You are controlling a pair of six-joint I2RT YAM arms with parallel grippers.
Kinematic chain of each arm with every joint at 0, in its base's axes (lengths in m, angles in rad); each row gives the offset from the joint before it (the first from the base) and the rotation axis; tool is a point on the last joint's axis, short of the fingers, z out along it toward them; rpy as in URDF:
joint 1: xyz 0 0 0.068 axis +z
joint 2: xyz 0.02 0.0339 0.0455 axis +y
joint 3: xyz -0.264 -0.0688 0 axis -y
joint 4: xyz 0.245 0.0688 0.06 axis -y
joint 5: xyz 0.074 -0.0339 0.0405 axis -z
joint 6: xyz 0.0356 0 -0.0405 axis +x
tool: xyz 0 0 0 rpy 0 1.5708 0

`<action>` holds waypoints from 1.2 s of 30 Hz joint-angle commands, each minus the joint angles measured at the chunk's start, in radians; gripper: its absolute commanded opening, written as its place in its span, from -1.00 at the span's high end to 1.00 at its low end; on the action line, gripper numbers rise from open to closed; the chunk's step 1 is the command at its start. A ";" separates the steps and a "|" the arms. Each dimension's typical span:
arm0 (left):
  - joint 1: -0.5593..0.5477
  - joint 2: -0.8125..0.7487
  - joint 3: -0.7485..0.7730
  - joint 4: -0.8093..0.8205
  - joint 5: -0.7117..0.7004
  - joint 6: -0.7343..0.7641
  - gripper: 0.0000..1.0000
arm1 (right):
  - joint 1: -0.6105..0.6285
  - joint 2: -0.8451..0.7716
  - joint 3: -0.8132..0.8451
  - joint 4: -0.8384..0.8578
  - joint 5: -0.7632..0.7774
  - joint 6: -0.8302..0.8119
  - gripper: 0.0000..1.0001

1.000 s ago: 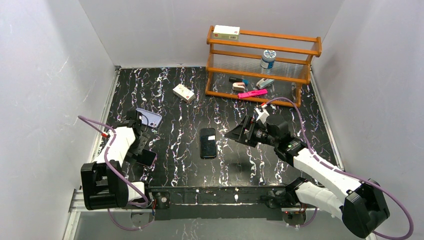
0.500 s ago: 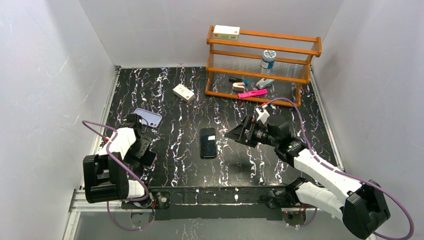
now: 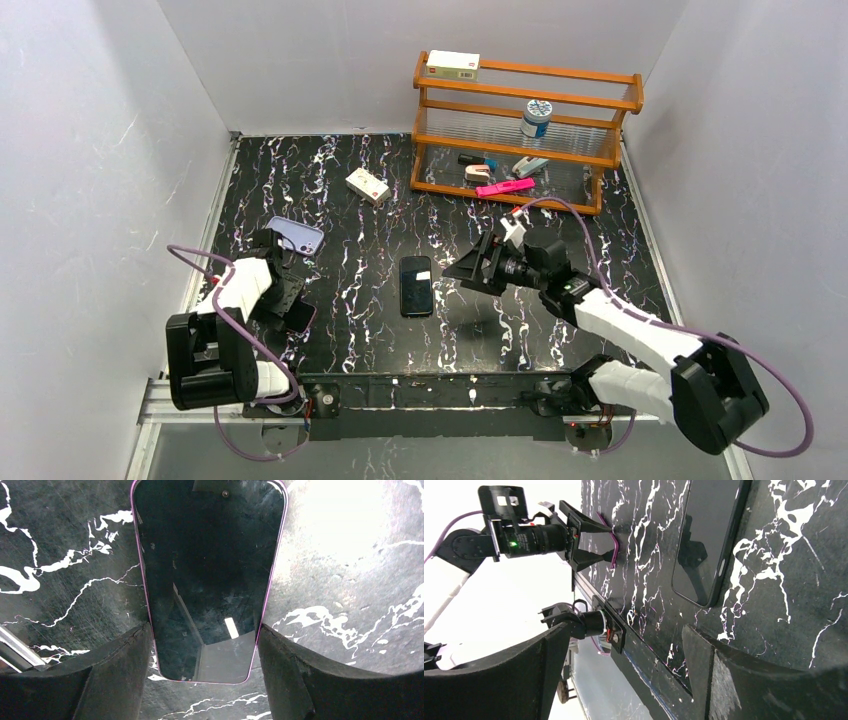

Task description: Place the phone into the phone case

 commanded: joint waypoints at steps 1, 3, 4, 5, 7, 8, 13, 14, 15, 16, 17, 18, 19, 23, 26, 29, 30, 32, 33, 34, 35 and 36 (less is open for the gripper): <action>0.000 -0.038 -0.028 -0.028 0.080 0.051 -0.21 | 0.029 0.074 0.035 0.088 -0.060 0.003 -0.76; -0.001 -0.052 -0.036 -0.027 0.102 0.058 -0.20 | 0.049 0.103 0.045 0.102 -0.061 0.000 -0.73; -0.001 -0.060 -0.042 -0.024 0.116 0.058 -0.18 | 0.058 0.114 0.052 0.107 -0.059 -0.003 -0.72; -0.002 -0.069 -0.045 -0.023 0.131 0.059 -0.16 | 0.068 0.130 0.057 0.111 -0.056 -0.003 -0.71; -0.007 -0.085 -0.047 -0.020 0.158 0.064 -0.11 | 0.090 0.157 0.072 0.114 -0.052 -0.009 -0.68; -0.014 -0.095 -0.048 -0.015 0.173 0.066 -0.09 | 0.108 0.172 0.081 0.115 -0.052 -0.016 -0.65; -0.069 -0.157 -0.081 0.035 0.246 0.052 -0.06 | 0.205 0.267 0.155 0.115 -0.021 -0.050 -0.52; -0.088 -0.168 -0.090 0.045 0.261 0.044 -0.06 | 0.228 0.290 0.174 0.114 -0.010 -0.056 -0.51; -0.094 -0.180 -0.096 0.060 0.269 0.036 -0.05 | 0.250 0.316 0.193 0.117 0.001 -0.064 -0.45; -0.132 -0.189 -0.104 0.074 0.271 0.031 -0.05 | 0.273 0.341 0.209 0.128 0.006 -0.068 -0.41; -0.152 -0.195 -0.112 0.087 0.272 0.027 -0.05 | 0.291 0.368 0.222 0.143 0.006 -0.070 -0.38; -0.170 -0.199 -0.117 0.095 0.297 0.022 -0.05 | 0.306 0.395 0.233 0.162 0.004 -0.074 -0.34; -0.185 -0.201 -0.120 0.102 0.302 0.020 -0.04 | 0.320 0.421 0.246 0.178 0.004 -0.077 -0.31; -0.228 -0.209 -0.134 0.126 0.325 0.026 -0.02 | 0.355 0.529 0.304 0.207 0.000 -0.113 -0.28; -0.234 -0.226 -0.145 0.142 0.349 0.035 -0.02 | 0.372 0.607 0.369 0.204 -0.011 -0.134 -0.24; -0.234 -0.250 -0.161 0.160 0.375 0.046 -0.02 | 0.392 0.680 0.416 0.221 -0.031 -0.142 -0.18; -0.234 -0.256 -0.167 0.164 0.384 0.048 -0.02 | 0.396 0.704 0.431 0.227 -0.038 -0.143 -0.15; -0.234 -0.266 -0.179 0.166 0.398 0.050 -0.02 | 0.405 0.745 0.459 0.245 -0.055 -0.144 -0.10; -0.234 -0.269 -0.184 0.168 0.404 0.051 -0.01 | 0.409 0.765 0.473 0.252 -0.062 -0.147 -0.08; -0.234 -0.273 -0.191 0.169 0.408 0.050 -0.01 | 0.413 0.784 0.487 0.260 -0.066 -0.150 -0.07; -0.234 -0.277 -0.197 0.170 0.416 0.050 0.01 | 0.418 0.803 0.499 0.265 -0.067 -0.152 -0.05; -0.234 -0.282 -0.202 0.171 0.423 0.048 0.03 | 0.423 0.822 0.511 0.272 -0.069 -0.152 -0.02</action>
